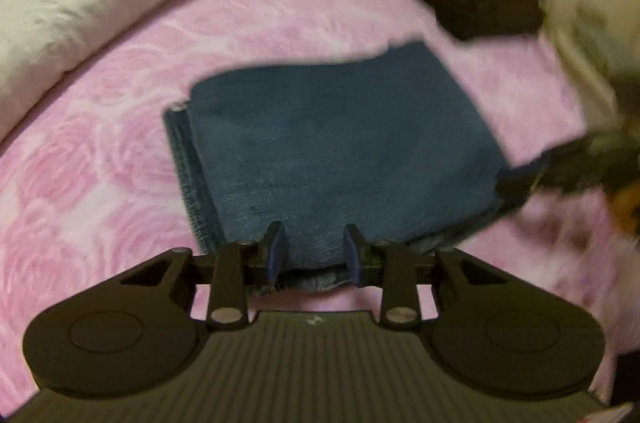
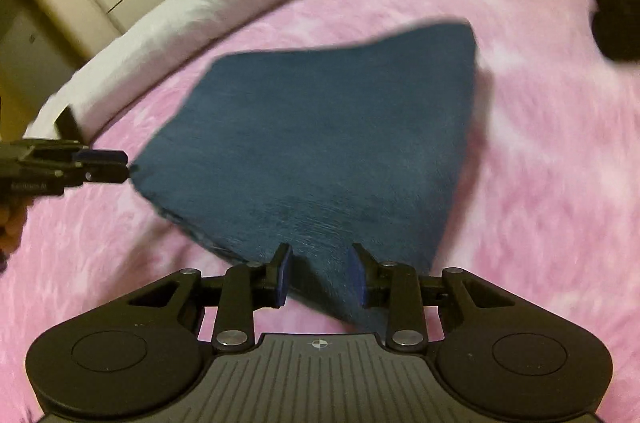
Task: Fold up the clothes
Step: 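Grasp the folded jeans edge with the right gripper while the left gripper grasps beside it, then lift the folded jeans off the bed with both grippers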
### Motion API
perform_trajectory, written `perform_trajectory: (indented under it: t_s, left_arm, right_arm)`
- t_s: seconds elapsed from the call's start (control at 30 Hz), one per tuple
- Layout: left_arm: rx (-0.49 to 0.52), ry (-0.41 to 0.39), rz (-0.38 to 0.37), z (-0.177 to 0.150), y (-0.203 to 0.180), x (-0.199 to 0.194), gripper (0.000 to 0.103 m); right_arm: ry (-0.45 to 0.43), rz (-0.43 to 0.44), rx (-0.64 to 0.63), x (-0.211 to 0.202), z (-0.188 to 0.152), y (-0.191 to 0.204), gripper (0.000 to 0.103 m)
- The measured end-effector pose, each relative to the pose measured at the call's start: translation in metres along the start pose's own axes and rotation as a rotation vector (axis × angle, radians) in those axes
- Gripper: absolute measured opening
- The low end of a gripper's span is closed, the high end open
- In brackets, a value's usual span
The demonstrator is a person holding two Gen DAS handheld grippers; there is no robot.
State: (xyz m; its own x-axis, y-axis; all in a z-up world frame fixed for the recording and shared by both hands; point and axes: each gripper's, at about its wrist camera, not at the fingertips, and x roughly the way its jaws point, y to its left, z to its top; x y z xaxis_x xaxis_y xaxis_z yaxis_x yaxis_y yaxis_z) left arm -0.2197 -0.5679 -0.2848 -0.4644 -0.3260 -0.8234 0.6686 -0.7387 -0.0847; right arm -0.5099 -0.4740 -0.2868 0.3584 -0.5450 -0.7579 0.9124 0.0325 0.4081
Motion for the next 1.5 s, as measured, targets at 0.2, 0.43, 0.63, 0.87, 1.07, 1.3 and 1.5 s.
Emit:
perform_trajectory:
  t_s: [0.2,0.43,0.63,0.87,1.07,1.3,1.5]
  left_arm:
    - [0.072,0.047,0.022,-0.003,-0.003,0.005,0.019]
    - [0.388,-0.033,0.174,-0.02,-0.037,-0.03,0.03]
    - [0.605,-0.056,0.222,-0.047,-0.072,-0.018,0.039]
    - [0.823,-0.094,0.339,-0.074,-0.106,0.008,0.06]
    - [1.077,-0.122,0.528,-0.088,-0.121,0.046,0.067]
    - [1.15,-0.033,0.619,-0.081,-0.095,0.084,0.055]
    - [1.08,-0.052,0.526,-0.079,-0.087,0.071,0.041]
  right_arm:
    - [0.029,-0.089,-0.253,-0.028,0.001,0.03,0.038]
    - [0.021,-0.334,-0.912,-0.009,-0.064,0.092,0.074]
    - [-0.015,-0.41,-1.119,0.058,-0.086,0.107,0.074]
    - [-0.022,-0.492,-1.334,0.073,-0.068,0.095,0.055]
    - [-0.032,-0.45,-1.318,0.051,-0.035,0.095,0.027]
    - [-0.034,-0.436,-1.288,0.04,-0.021,0.1,0.027]
    - [-0.007,-0.523,-1.432,0.068,-0.074,0.089,0.045]
